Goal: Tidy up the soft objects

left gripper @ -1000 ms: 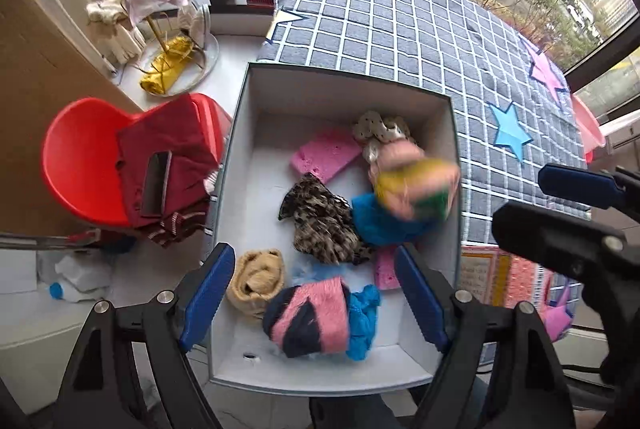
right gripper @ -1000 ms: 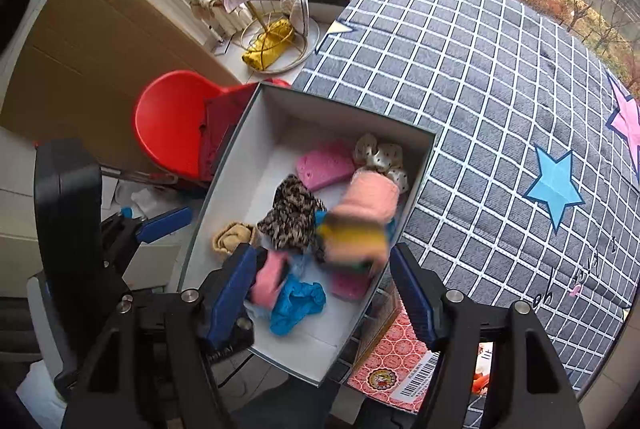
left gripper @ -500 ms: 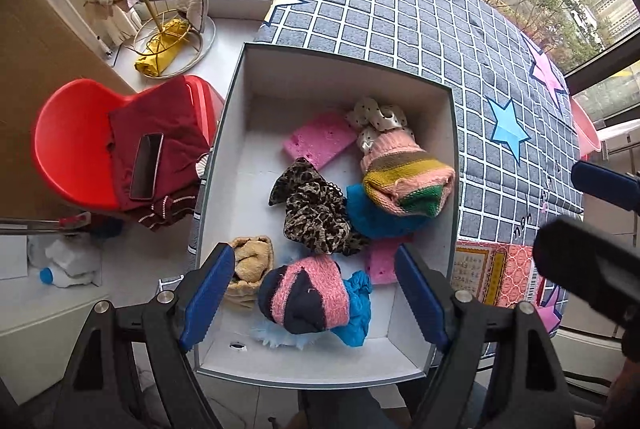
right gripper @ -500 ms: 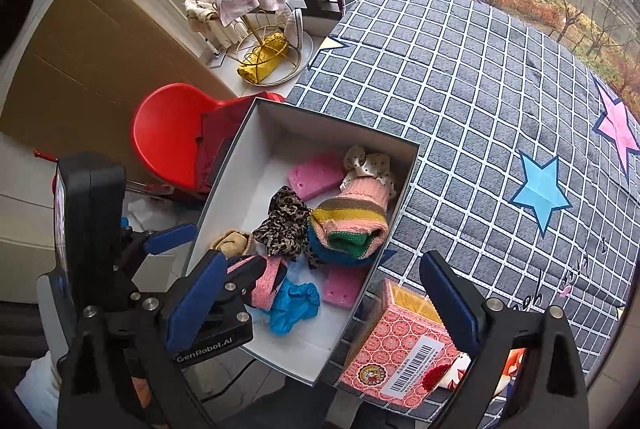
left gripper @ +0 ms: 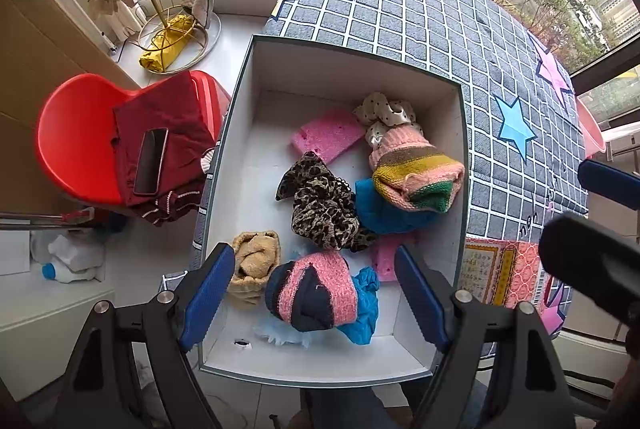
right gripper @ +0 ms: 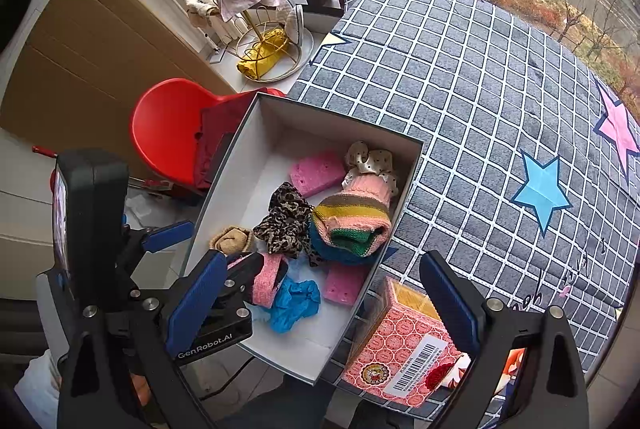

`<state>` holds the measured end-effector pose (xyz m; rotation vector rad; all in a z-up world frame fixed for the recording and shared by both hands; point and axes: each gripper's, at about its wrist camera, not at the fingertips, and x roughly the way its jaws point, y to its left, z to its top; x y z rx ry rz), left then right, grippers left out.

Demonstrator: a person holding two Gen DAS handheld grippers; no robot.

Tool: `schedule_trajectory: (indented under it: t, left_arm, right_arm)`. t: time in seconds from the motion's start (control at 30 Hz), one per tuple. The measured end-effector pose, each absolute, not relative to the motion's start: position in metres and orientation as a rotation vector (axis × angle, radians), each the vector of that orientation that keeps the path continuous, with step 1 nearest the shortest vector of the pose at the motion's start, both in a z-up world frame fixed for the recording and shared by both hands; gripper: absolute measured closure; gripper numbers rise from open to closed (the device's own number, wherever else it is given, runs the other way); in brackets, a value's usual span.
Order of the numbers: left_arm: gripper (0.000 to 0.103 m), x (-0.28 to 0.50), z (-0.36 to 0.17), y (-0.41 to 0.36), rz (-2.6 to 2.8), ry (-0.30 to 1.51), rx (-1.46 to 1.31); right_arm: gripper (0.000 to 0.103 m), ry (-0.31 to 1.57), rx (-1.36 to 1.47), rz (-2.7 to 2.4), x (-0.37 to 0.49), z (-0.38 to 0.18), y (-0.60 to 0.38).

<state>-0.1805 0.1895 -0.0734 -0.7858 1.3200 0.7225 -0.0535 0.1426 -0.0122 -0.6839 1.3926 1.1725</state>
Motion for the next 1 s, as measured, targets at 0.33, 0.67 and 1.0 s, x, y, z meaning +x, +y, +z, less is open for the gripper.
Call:
schedule_trajectory:
  t: [0.33,0.67,1.0]
  left_arm:
    - [0.019,-0.179,-0.068,0.186,0.757,1.327,-0.710]
    - [0.019,-0.181,-0.066,0.185,0.765,1.326,-0.700]
    - [0.019,-0.184,-0.070,0.182,0.751,1.338,-0.702]
  right_arm:
    - [0.005,1.394,-0.719,1.116,-0.050,-0.018,0.145]
    - [0.005,1.394,-0.774,1.085,-0.054,-0.027,0.147]
    - [0.005,1.396,-0.778,1.081,-0.059,-0.028,0.147]
